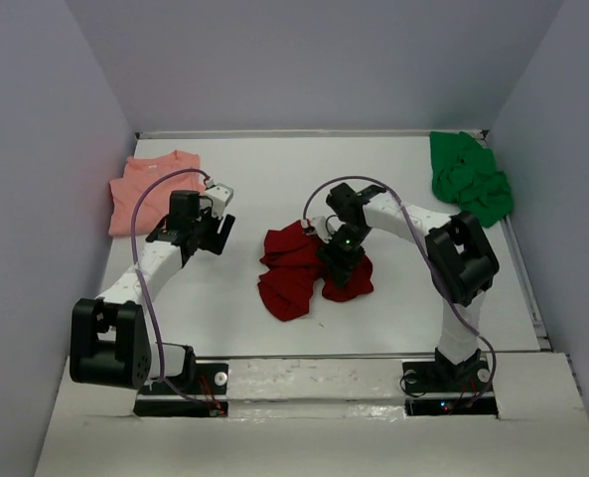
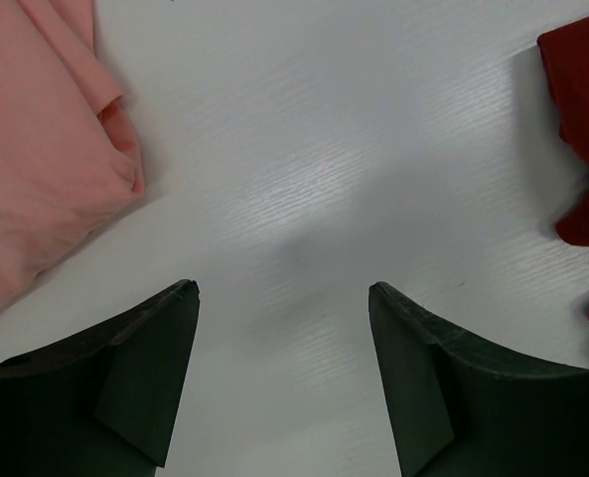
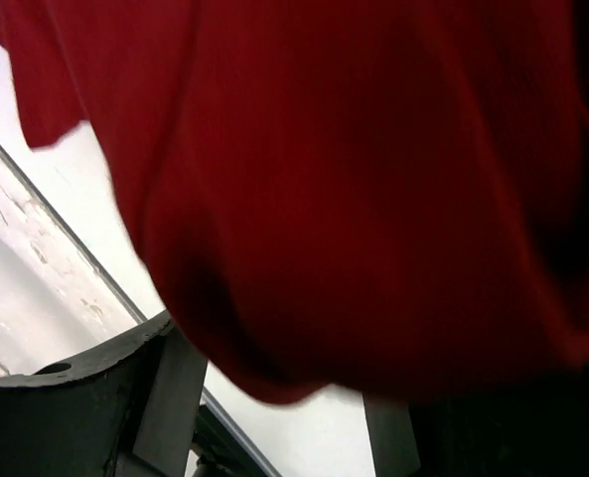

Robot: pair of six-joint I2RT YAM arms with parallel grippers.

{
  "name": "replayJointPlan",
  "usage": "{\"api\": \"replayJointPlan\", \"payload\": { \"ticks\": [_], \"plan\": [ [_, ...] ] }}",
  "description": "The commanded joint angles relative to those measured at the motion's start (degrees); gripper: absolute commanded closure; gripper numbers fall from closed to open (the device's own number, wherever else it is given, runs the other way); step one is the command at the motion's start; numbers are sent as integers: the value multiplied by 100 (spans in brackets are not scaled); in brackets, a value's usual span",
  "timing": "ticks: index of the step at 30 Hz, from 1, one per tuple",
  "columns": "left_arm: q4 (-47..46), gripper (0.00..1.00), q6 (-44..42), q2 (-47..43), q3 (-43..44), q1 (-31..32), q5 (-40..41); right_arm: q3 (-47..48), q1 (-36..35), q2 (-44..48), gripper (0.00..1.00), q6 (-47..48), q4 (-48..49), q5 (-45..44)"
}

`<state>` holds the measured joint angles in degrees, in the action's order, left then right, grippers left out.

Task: Fold and stack the t-shirts
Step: Flatten the tshirt out

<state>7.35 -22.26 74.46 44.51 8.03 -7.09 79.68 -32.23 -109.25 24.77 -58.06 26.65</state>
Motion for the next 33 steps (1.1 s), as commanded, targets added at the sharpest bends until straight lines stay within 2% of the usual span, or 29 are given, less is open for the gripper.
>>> {"api": "replayJointPlan", "payload": {
  "ticks": [1, 3, 4, 5, 7, 8, 9, 10, 15, 18, 21, 22, 27, 33],
  "plan": [
    [-50, 20, -68, -142, 14, 14, -20, 513, -336, -298, 40, -43, -65, 6],
    [-59, 20, -68, -151, 14, 14, -12, 583, -442, -421, 41, -43, -100, -20],
    [-59, 20, -68, -151, 5, 14, -20, 636, -503, -448, 46, -43, -109, -63],
    [-59, 20, -59, -159, 5, 14, -20, 654, -504, -457, 59, -60, -91, -99],
    [-68, 20, -77, -151, -13, 14, -29, 672, -504, -448, 74, -78, -100, -230],
    [-76, 20, -77, -142, -21, 14, -29, 663, -504, -430, 86, -78, -100, -283],
    [-76, 20, -77, -124, -21, 14, -38, 628, -504, -395, 90, -69, -91, -327],
    [-76, 20, -77, -107, -13, 14, -38, 584, -504, -299, 100, -61, -91, -432],
    [-76, 21, -68, -133, -4, 14, -47, 838, -504, 175, 100, -87, -179, -1029],
    [-85, 28, -77, -168, -13, 14, -38, 1311, -504, 685, 100, -96, -223, -1618],
    [-85, 30, -68, -212, -13, 14, -12, 1585, -408, 1158, 100, -201, 30, -2802],
    [-85, 30, -59, -230, -4, 14, -3, 1586, -329, 1248, 100, -219, 128, -3433],
    [-68, 30, -50, -274, 22, 14, -3, 1595, 313, 1897, 100, -52, 664, -3912],
    [-50, 30, -41, -300, 40, 14, 6, 1366, 779, 2118, 100, 343, 1139, -4809]
  ]
}}
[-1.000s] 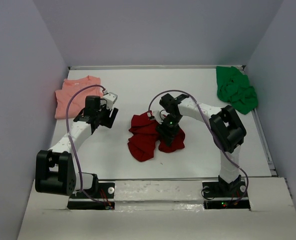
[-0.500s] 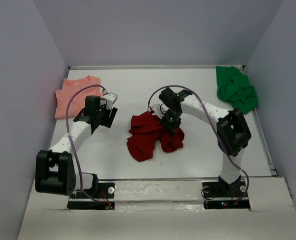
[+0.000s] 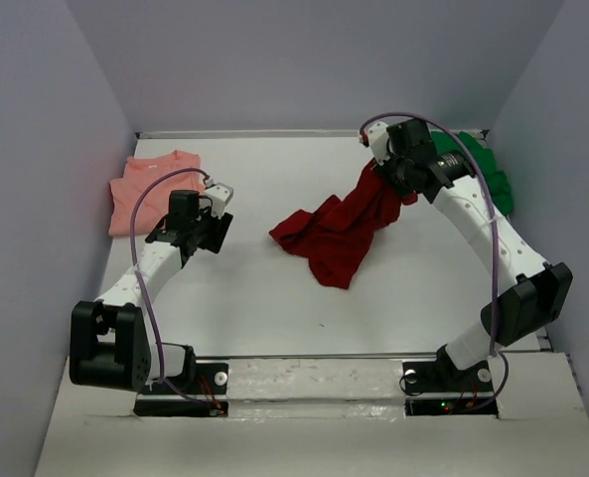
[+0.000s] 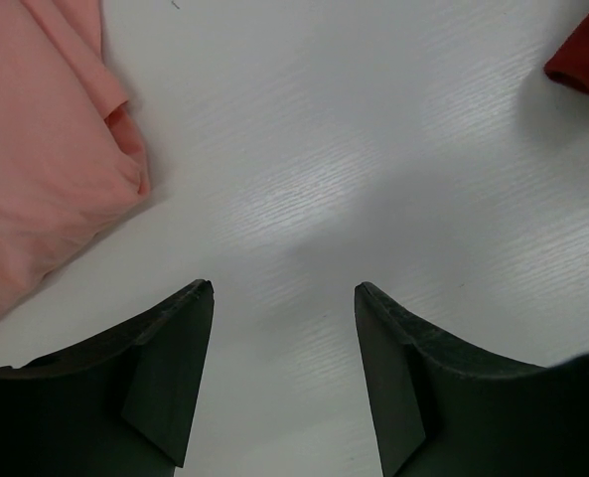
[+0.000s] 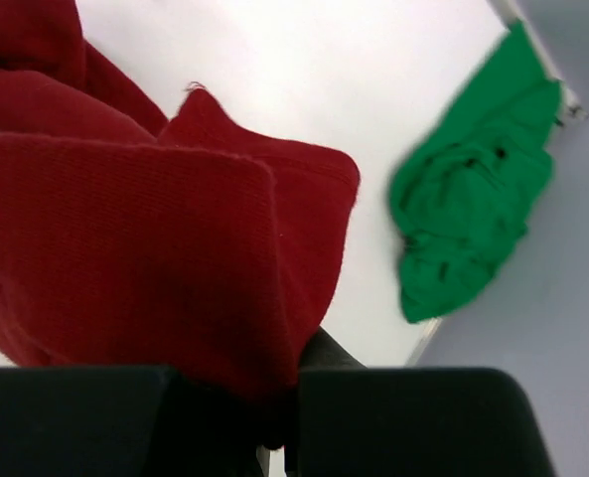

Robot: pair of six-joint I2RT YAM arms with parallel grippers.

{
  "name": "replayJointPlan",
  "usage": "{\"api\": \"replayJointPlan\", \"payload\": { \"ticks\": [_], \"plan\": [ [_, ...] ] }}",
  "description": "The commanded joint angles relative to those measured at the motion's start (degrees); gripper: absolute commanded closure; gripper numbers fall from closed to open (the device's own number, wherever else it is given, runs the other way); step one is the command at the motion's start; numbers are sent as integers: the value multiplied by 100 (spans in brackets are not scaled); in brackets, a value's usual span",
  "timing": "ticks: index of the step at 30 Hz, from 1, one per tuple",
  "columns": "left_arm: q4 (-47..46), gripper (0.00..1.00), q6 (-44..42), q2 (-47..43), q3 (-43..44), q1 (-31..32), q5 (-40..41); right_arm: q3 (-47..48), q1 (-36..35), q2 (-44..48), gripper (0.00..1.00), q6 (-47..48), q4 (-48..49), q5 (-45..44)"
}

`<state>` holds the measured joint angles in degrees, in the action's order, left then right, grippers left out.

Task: Fold and stack the t-shirts
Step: Flatten the tshirt out

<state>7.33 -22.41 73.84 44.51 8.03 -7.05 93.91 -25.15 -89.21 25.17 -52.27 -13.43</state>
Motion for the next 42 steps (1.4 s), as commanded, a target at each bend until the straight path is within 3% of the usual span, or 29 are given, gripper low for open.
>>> {"api": "replayJointPlan", "payload": {
  "ticks": [1, 10, 13, 14, 16, 22, 26, 30, 37, 42],
  "plan": [
    [-48, 30, -9, -256, 23, 14, 10, -118, 158, 132, 100, 313, 630, -897],
    [-13, 30, -35, -248, 14, 14, -60, -1268, 212, 53, 100, 769, 1341, -2310],
    [-13, 30, -35, -230, 22, 14, -95, -1577, 265, 18, 58, 876, 1623, -2585],
    [-4, 30, -35, -221, 22, 14, -104, -1595, 265, 18, 24, 867, 1676, -2577],
    [5, 29, -35, -195, 22, 14, -130, -1586, 317, 70, 1, 858, 1702, -2586],
    [22, 28, -35, -133, 58, 14, -200, -1376, 317, 176, 0, 867, 1729, -2446],
    [40, 28, -35, -107, 75, 14, -279, -964, 317, 194, 7, 560, 1205, -1717],
    [224, 29, -114, 77, 320, 127, -919, -944, 317, 158, 11, 305, 1008, -1382],
    [717, 30, -447, 1341, 1349, 1339, -1097, -2050, 440, 754, 12, 85, 1289, -1048],
    [831, 30, -693, 2027, 2324, 1631, -1431, -3132, 835, 1449, 12, -12, 1474, -600]
  ]
}}
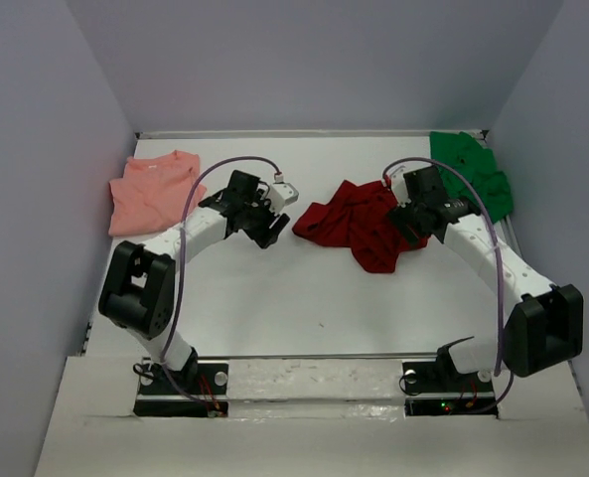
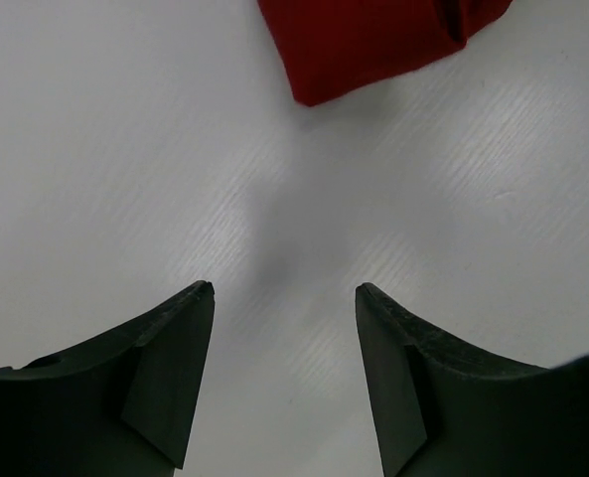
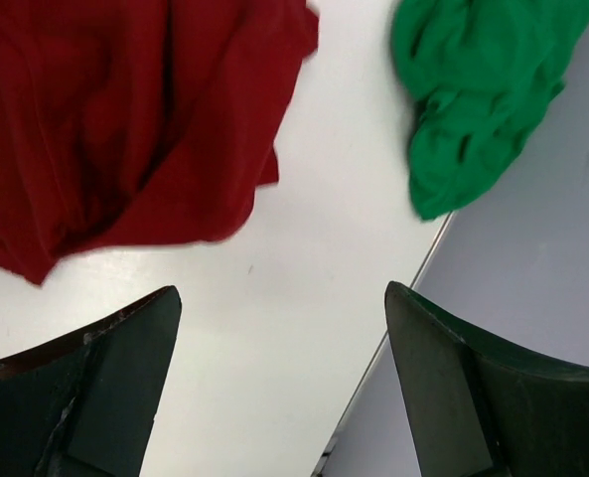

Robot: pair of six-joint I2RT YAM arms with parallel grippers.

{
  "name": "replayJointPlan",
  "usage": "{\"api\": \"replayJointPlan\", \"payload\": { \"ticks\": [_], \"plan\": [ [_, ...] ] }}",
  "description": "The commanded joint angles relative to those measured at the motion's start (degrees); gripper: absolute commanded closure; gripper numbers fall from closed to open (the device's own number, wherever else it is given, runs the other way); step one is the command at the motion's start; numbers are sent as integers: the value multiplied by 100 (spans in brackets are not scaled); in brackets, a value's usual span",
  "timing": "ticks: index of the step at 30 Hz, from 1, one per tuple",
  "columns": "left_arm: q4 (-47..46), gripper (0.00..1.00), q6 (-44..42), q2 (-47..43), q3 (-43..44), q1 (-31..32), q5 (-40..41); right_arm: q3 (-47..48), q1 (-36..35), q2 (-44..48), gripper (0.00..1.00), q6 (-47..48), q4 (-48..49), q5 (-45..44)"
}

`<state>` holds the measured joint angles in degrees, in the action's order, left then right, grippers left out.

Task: Fold and stack the t-shirts
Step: Flatten the tshirt out

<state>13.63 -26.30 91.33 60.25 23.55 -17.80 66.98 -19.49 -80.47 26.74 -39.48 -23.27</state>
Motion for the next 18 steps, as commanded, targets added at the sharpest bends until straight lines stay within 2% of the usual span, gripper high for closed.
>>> {"api": "replayJointPlan", "payload": {
  "ticks": [1, 3, 7, 12, 18],
  "plan": [
    [245, 30, -366, 402, 934, 123, -321, -553, 270, 759, 12, -187, 213, 428],
    [228, 30, -384, 622, 1322, 264, 11, -826, 480, 883, 11, -240, 231, 595],
    [-220, 30, -340, 974, 1437, 536, 663, -1055, 779, 1007, 12, -433, 301, 867],
    [-176, 29, -314, 1256, 1648, 642, 200, -1134, 920, 901, 12, -574, 301, 1131],
    [-141, 29, -235, 1036, 1604, 818, -232, -1170, 920, 612, 12, -653, 310, 1210]
  ]
}}
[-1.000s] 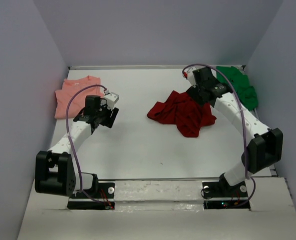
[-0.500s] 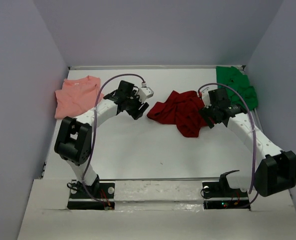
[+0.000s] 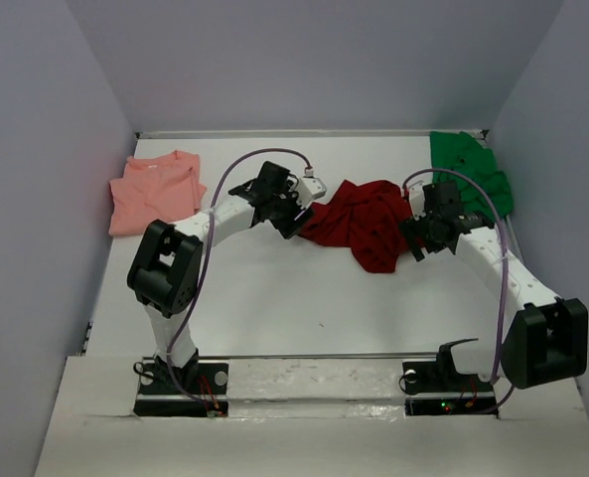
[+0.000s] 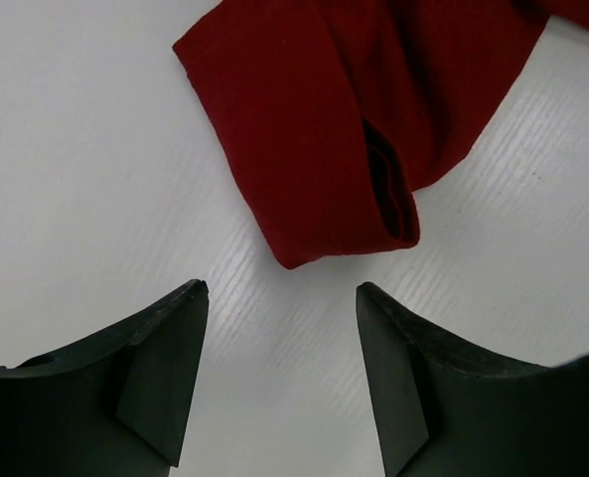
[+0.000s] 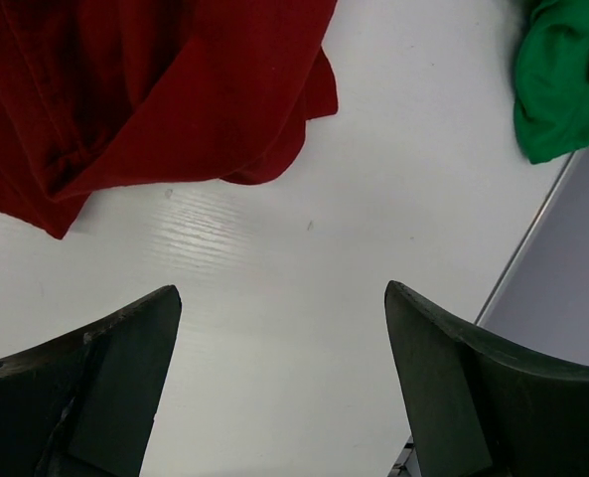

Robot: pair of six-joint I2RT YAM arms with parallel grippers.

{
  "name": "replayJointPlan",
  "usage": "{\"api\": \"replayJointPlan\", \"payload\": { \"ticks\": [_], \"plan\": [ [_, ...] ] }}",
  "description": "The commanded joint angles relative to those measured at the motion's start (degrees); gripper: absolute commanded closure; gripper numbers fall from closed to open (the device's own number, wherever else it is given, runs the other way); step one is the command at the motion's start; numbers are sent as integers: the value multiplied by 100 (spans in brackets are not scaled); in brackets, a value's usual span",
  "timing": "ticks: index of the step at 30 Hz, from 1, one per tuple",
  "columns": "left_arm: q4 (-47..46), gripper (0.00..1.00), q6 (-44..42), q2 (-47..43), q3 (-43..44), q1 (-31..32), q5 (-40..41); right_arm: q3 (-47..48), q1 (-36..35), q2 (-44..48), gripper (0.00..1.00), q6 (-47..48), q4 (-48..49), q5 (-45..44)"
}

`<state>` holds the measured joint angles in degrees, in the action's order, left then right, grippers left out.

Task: Fold and stack the t-shirts
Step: Flatten the tshirt out

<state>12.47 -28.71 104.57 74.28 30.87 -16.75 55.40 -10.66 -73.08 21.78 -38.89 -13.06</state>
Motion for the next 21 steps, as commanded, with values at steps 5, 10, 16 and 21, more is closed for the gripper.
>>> {"api": "replayJointPlan", "payload": {
  "ticks": [5, 10, 16, 21],
  "plan": [
    [36, 25, 85, -411, 218, 199, -513, -2, 37, -321, 12, -209, 268, 269],
    [10, 25, 67, -429, 227, 419, -294, -11, 37, -356, 12, -218, 304, 330],
    [-78, 24, 23, -140, 385, 630, -21, -73, 37, -356, 12, -236, 304, 392],
    [-244, 24, 111, 168, 561, 753, 530, -134, 37, -339, 12, -236, 312, 418]
  ]
}}
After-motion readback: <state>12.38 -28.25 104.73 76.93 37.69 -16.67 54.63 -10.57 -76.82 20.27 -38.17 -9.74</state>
